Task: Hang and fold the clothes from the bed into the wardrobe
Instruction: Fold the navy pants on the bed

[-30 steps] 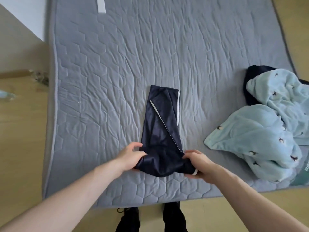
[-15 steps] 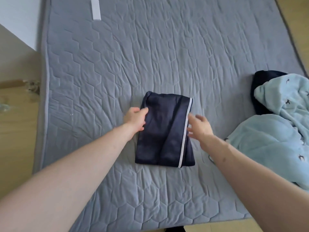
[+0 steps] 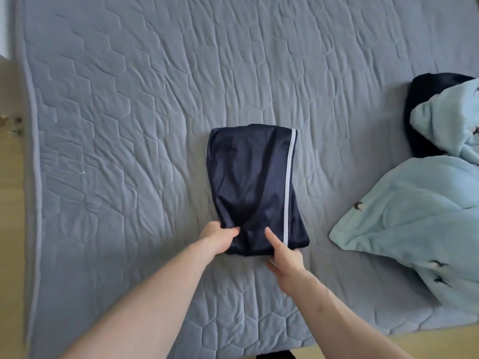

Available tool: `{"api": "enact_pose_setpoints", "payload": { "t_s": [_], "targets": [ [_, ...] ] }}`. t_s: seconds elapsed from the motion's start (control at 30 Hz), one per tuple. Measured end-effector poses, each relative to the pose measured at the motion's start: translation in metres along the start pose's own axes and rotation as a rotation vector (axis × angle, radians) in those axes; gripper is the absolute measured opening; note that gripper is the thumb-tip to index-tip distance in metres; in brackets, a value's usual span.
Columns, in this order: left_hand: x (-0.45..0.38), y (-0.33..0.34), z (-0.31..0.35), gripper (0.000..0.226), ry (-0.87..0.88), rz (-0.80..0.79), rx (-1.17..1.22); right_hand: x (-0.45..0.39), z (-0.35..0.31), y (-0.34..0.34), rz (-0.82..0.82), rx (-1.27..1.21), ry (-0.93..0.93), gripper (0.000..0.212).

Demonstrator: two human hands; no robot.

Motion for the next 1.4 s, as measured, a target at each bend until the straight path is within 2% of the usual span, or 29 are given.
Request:
{"api": "enact_pose_setpoints", "payload": {
  "t_s": [0.07, 0.17, 0.23, 0.27, 0.33, 0.37, 0.43, 0.5, 0.53, 0.57, 0.6, 0.67, 0.73, 0.8, 0.93, 1.03, 1.1, 1.23, 1.4],
  "targets": [
    [0.004, 0.026, -0.007, 0.059, 0.001, -0.086, 0.074, -0.007, -0.01, -0.014, 0.117, -0.066, -0.067, 0.044],
    [0.022, 0.073, -0.011, 0.065, 0.049, -0.237, 0.113, 0.0, -0.031, -0.048, 0.31, 0.035, -0.138, 0.031],
    [0.035, 0.103, -0.01, 0.055, 0.077, -0.363, 0.083, 0.008, -0.042, -0.073, 0.356, 0.076, -0.161, 0.018],
    [0.041, 0.116, -0.008, 0.047, 0.083, -0.44, 0.011, 0.01, -0.047, -0.087, 0.369, 0.102, -0.17, 0.019],
    [0.049, 0.124, 0.002, 0.044, 0.112, -0.511, -0.328, 0.011, -0.055, -0.113, 0.386, 0.174, -0.192, 0.027],
    [0.047, 0.116, 0.011, 0.052, 0.138, -0.452, -0.49, 0.01, -0.058, -0.123, 0.383, 0.22, -0.206, 0.031],
    [0.042, 0.08, 0.042, 0.058, 0.223, -0.146, -0.588, 0.003, -0.062, -0.133, 0.328, 0.288, -0.229, 0.039],
    [0.038, 0.024, 0.084, 0.048, 0.387, 0.305, -0.435, -0.003, -0.06, -0.135, 0.257, 0.323, -0.252, 0.053],
    [0.035, -0.002, 0.102, 0.038, 0.457, 0.461, -0.358, -0.006, -0.058, -0.133, 0.231, 0.334, -0.261, 0.059],
    [0.028, -0.022, 0.115, 0.041, 0.474, 0.511, -0.326, -0.01, -0.055, -0.13, 0.21, 0.334, -0.27, 0.064],
    [0.015, -0.036, 0.122, 0.063, 0.422, 0.467, -0.329, -0.013, -0.052, -0.128, 0.192, 0.329, -0.284, 0.066],
    [-0.017, -0.046, 0.122, 0.113, 0.274, 0.212, -0.337, -0.017, -0.049, -0.123, 0.165, 0.31, -0.32, 0.071],
    [-0.03, -0.037, 0.119, 0.133, 0.235, 0.007, -0.344, -0.02, -0.049, -0.122, 0.148, 0.282, -0.35, 0.074],
    [-0.033, -0.026, 0.115, 0.123, 0.251, -0.059, -0.314, -0.024, -0.052, -0.12, 0.12, 0.287, -0.359, 0.066],
    [-0.018, -0.016, 0.083, 0.053, 0.198, -0.049, -0.204, -0.017, -0.066, -0.116, 0.028, 0.311, -0.358, 0.032],
    [0.019, -0.016, 0.042, 0.036, 0.218, -0.004, -0.005, 0.011, -0.076, -0.112, -0.072, 0.379, -0.35, 0.025],
    [0.059, -0.014, 0.02, 0.032, 0.251, 0.005, 0.138, 0.042, -0.087, -0.106, -0.126, 0.42, -0.348, 0.025],
    [0.157, -0.019, -0.011, 0.054, 0.269, 0.042, 0.289, 0.119, -0.109, -0.08, -0.221, 0.522, -0.372, 0.026],
    [0.31, -0.035, -0.035, 0.058, 0.317, 0.138, 0.425, 0.243, -0.123, -0.033, -0.336, 0.651, -0.412, 0.024]
  ]
}}
Point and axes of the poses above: each hand's wrist, its own x-axis away from the middle knuckle, its own y-axis out of the palm, z = x × y, the point moved 6 cm from there along -x, towards the middle knuckle, and after that the axes turned 14 degrees about -z, right-handed, at the moved point
